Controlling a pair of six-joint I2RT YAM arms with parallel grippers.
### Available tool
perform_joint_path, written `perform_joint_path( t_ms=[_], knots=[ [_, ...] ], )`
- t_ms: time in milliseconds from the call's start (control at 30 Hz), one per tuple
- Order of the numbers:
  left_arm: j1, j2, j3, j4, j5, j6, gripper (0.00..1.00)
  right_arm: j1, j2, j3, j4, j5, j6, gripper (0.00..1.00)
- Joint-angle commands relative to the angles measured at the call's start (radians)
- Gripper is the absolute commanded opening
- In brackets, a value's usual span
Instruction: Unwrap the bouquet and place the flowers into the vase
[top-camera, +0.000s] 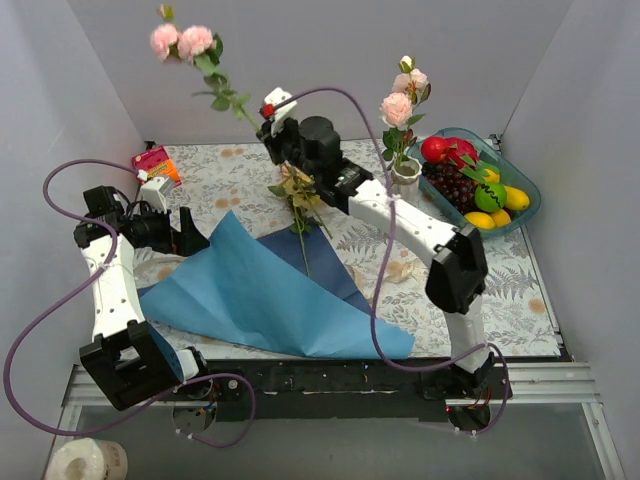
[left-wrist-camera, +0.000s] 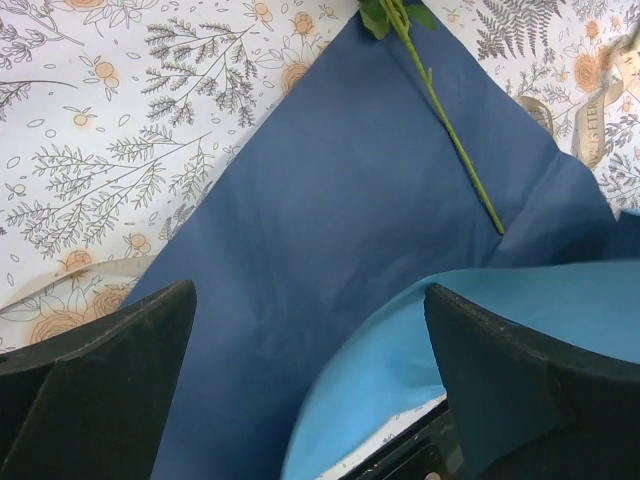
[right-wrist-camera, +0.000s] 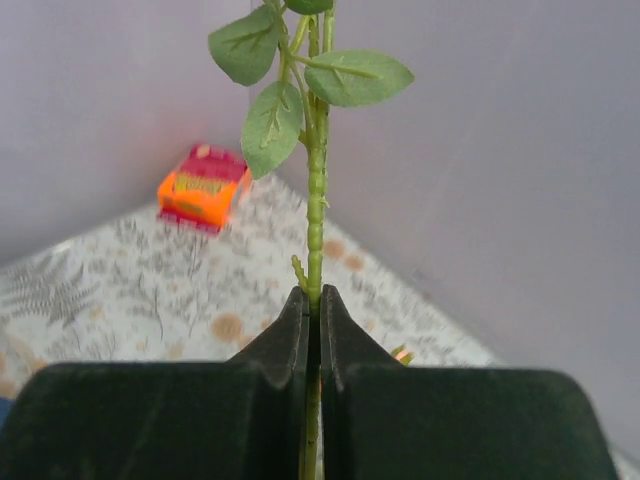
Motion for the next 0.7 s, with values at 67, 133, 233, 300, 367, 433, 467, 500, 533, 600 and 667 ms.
perform_joint_path(
  t_ms=[67, 133, 233, 300, 367, 433, 467, 500, 533, 600, 667],
  knots=[
    [0.001, -0.051, 0.031, -0.01, 0.011, 0.016, 0.98, 0.005, -0.243, -0.149, 0.233, 0.052, -0.097, 0.01],
    [0.001, -0.052, 0.034, -0.014, 0.012, 0.016, 0.98, -0.001, -0.294, -0.265, 0.276, 0.058, -0.119, 0.01],
    [0.001, -0.052, 0.042, -0.02, 0.023, 0.013, 0.98, -0.014, -0.367, -0.438, 0.387, 0.027, -0.075, 0.01],
    [0.0, -0.057, 0.045, -0.024, 0.025, 0.01, 0.98, -0.018, -0.397, -0.488, 0.438, 0.008, -0.049, 0.01],
    [0.001, -0.06, 0.045, -0.027, 0.023, 0.01, 0.98, -0.031, -0.424, -0.514, 0.474, -0.002, -0.006, 0.01],
    [0.001, -0.06, 0.051, -0.028, 0.021, 0.01, 0.98, -0.067, -0.441, -0.525, 0.498, -0.057, 0.101, 0.01],
    [0.001, -0.06, 0.054, -0.03, 0.02, 0.01, 0.98, -0.084, -0.446, -0.548, 0.513, -0.089, 0.149, 0.01],
    [0.001, -0.058, 0.057, -0.03, 0.021, 0.009, 0.98, -0.096, -0.452, -0.574, 0.539, -0.144, 0.198, 0.01],
    [0.0, -0.06, 0.059, -0.03, 0.023, 0.007, 0.98, -0.104, -0.47, -0.6, 0.6, -0.15, 0.221, 0.01],
    [0.0, -0.061, 0.06, -0.031, 0.026, 0.006, 0.98, -0.103, -0.489, -0.707, 0.674, -0.173, 0.237, 0.01],
    [0.001, -0.061, 0.063, -0.031, 0.029, 0.004, 0.98, -0.097, -0.504, -0.758, 0.724, -0.177, 0.245, 0.01]
  ],
)
